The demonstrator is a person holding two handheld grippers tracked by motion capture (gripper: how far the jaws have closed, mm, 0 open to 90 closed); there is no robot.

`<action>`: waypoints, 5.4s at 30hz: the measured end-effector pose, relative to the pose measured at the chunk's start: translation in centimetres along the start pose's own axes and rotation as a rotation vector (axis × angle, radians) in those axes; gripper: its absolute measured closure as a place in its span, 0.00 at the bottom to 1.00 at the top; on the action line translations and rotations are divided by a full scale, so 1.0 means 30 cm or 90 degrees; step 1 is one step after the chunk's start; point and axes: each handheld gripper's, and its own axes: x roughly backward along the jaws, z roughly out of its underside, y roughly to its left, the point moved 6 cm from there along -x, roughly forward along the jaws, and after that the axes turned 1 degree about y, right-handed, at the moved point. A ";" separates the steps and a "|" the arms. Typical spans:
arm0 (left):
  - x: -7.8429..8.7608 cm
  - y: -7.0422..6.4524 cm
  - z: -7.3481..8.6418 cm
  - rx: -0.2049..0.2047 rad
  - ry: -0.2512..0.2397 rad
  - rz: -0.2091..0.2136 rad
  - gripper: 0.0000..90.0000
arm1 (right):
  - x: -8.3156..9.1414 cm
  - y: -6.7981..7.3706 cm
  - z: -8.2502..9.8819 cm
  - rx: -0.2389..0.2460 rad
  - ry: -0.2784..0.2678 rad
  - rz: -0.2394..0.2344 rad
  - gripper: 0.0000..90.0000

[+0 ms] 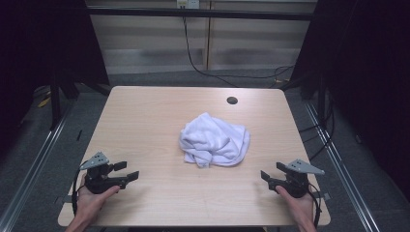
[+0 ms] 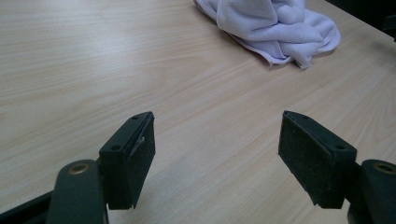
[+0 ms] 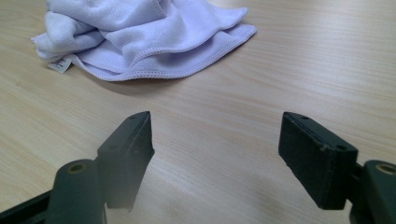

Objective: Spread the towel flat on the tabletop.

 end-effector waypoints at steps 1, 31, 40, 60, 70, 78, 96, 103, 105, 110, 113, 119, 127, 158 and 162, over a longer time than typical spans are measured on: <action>0.000 0.000 0.000 0.000 0.000 0.000 0.30 | 0.000 0.000 0.000 0.000 0.000 0.000 0.28; -0.018 0.000 -0.028 -0.005 -0.017 0.009 0.31 | -0.373 0.162 -0.282 0.099 0.086 -0.166 0.40; -0.008 -0.010 -0.026 -0.016 -0.018 0.014 0.31 | -0.459 0.167 -0.229 0.097 0.129 -0.167 0.50; -0.010 -0.029 -0.022 -0.026 -0.008 0.020 0.31 | -0.377 0.329 -0.138 0.087 0.122 -0.234 0.85; -0.036 -0.118 -0.029 -0.074 0.009 0.070 0.42 | -0.306 0.469 -0.091 0.120 0.141 -0.281 0.78; -0.093 -0.216 -0.080 -0.110 0.008 0.133 0.67 | -0.241 0.484 -0.160 0.085 0.081 -0.311 0.63; -0.304 -0.301 -0.042 -0.173 0.125 0.131 0.80 | -0.138 0.476 0.024 0.103 0.134 -0.317 0.56; -0.260 -0.323 0.002 -0.186 0.150 0.164 0.96 | -0.184 0.475 0.004 0.120 0.121 -0.264 0.84; -0.235 -0.342 0.012 -0.193 0.152 0.179 0.99 | -0.190 0.464 -0.001 0.121 0.118 -0.256 0.87; -0.209 -0.359 0.010 -0.198 0.142 0.186 1.00 | -0.188 0.403 -0.069 0.085 0.071 -0.217 0.91; -0.193 -0.352 -0.041 -0.171 0.100 0.187 0.95 | -0.151 0.361 -0.154 0.070 0.011 -0.210 0.92; -0.220 -0.338 -0.129 -0.160 0.039 0.146 0.58 | -0.140 0.366 -0.238 0.066 -0.034 -0.222 0.92; -0.276 -0.268 -0.235 -0.132 -0.009 0.111 0.46 | -0.194 0.397 -0.331 0.068 -0.056 -0.247 0.92; -0.003 0.008 -0.268 0.030 -0.135 0.062 0.98 | 0.082 0.152 -0.671 0.029 -0.231 -0.116 0.95; -0.025 -0.003 -0.229 0.006 -0.096 0.059 0.96 | 0.080 0.161 -0.664 0.041 -0.224 -0.130 0.95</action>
